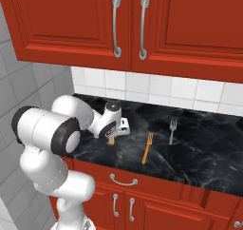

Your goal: Organize the utensils by type. Pick up the wooden spoons from the counter and place them in the open cabinet. Then pick up the metallic utensils from the counter and place them in the open drawer.

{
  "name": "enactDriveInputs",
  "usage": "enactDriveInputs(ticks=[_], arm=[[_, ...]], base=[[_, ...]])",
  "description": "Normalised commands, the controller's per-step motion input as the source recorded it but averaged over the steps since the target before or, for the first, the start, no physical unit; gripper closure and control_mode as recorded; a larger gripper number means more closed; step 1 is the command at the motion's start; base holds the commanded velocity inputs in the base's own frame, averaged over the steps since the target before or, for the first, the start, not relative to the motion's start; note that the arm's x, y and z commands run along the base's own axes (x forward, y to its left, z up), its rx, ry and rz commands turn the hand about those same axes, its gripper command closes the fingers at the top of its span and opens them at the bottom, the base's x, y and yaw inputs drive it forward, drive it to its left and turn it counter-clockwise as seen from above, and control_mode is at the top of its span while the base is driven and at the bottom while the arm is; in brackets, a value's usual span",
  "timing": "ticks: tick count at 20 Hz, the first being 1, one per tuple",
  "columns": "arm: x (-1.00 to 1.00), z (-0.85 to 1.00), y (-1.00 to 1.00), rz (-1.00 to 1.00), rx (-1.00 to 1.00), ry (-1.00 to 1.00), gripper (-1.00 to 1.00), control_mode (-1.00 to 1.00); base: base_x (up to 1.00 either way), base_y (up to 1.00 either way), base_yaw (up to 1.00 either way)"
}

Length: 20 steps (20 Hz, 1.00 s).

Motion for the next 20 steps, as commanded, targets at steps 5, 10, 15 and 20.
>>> enactDriveInputs(ticks=[5, 10, 15, 20], arm=[[-0.64, 0.58, -0.06, 0.38, 0.00, -0.09, 1.00, -1.00], [-0.74, 0.51, -0.06, 0.41, -0.05, -0.17, 1.00, -1.00], [-0.47, 0.55, -0.08, 0.35, -0.18, -0.03, 1.00, -1.00], [-0.37, 0.58, -0.06, 0.30, -0.27, 0.00, 1.00, -1.00]], base=[[0.00, 0.00, 0.00], [0.00, 0.00, 0.00], [0.00, 0.00, 0.00], [0.00, 0.00, 0.00]])
